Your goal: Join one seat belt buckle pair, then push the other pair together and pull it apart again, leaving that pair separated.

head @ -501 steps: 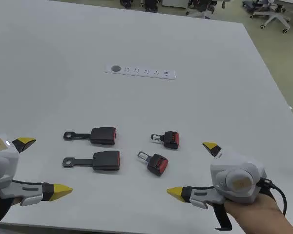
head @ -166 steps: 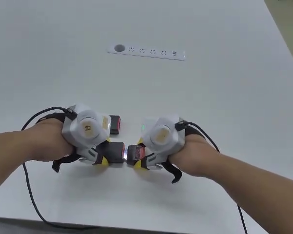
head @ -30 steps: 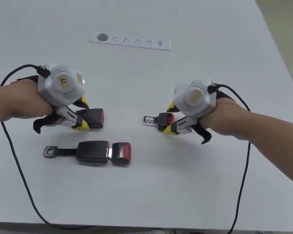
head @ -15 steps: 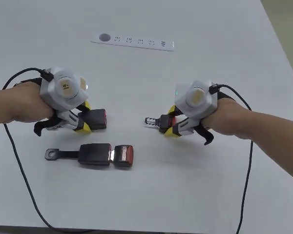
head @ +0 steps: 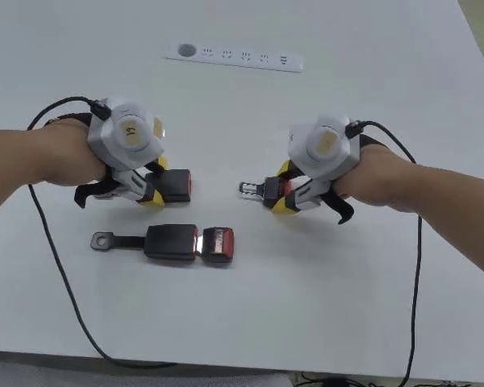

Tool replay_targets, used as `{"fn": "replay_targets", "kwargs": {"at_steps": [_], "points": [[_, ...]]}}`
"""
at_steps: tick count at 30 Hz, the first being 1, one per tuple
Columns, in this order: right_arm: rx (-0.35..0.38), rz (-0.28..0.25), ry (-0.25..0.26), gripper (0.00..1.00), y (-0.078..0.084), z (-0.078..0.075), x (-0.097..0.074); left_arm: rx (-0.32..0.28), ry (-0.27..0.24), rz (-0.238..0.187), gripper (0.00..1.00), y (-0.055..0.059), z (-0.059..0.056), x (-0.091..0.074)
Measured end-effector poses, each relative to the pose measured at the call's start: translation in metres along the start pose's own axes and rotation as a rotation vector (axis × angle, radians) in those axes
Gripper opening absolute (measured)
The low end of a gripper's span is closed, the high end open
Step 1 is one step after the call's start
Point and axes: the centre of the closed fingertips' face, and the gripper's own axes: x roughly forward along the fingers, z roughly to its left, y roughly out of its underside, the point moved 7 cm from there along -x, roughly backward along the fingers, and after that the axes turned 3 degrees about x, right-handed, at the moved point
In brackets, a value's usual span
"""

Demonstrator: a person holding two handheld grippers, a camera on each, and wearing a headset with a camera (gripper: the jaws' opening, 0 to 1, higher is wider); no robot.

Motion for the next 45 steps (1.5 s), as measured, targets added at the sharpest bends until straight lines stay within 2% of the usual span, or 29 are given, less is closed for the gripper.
{"fn": "replay_targets", "kwargs": {"at_steps": [3,4,6,11,18,25,28,32,38,45], "points": [[-0.004,-0.012,-0.002,0.32,-0.01,0.0,0.006,0.003,0.006,0.013,0.34,0.0,0.003,0.002],[-0.004,-0.015,-0.002,0.32,-0.014,0.001,0.009,0.007,0.009,0.018,0.34,0.004,0.006,0.004],[-0.018,-0.019,-0.007,0.32,-0.022,0.01,0.014,0.019,0.012,0.026,0.34,0.004,0.008,0.003],[-0.025,-0.024,-0.002,0.33,-0.036,0.012,0.024,0.035,0.014,0.04,0.34,0.005,0.009,0.005],[-0.02,-0.021,0.007,0.33,-0.051,0.011,0.033,0.027,0.008,0.047,0.34,0.01,0.013,0.008],[-0.027,-0.009,0.009,0.33,-0.06,0.02,0.037,0.024,0.002,0.05,0.34,0.009,0.012,0.008],[-0.027,-0.009,0.007,0.33,-0.063,0.019,0.039,0.048,-0.001,0.053,0.34,0.009,0.012,0.008],[-0.061,-0.006,0.011,0.32,-0.067,0.023,0.041,0.038,-0.003,0.054,0.34,0.01,0.012,0.008],[-0.055,-0.031,-0.003,0.32,-0.071,0.021,0.044,0.051,0.009,0.041,0.33,0.007,0.011,0.009],[-0.062,-0.039,-0.014,0.31,-0.073,0.019,0.044,0.039,0.015,0.02,0.33,0.002,0.005,0.005]]}}
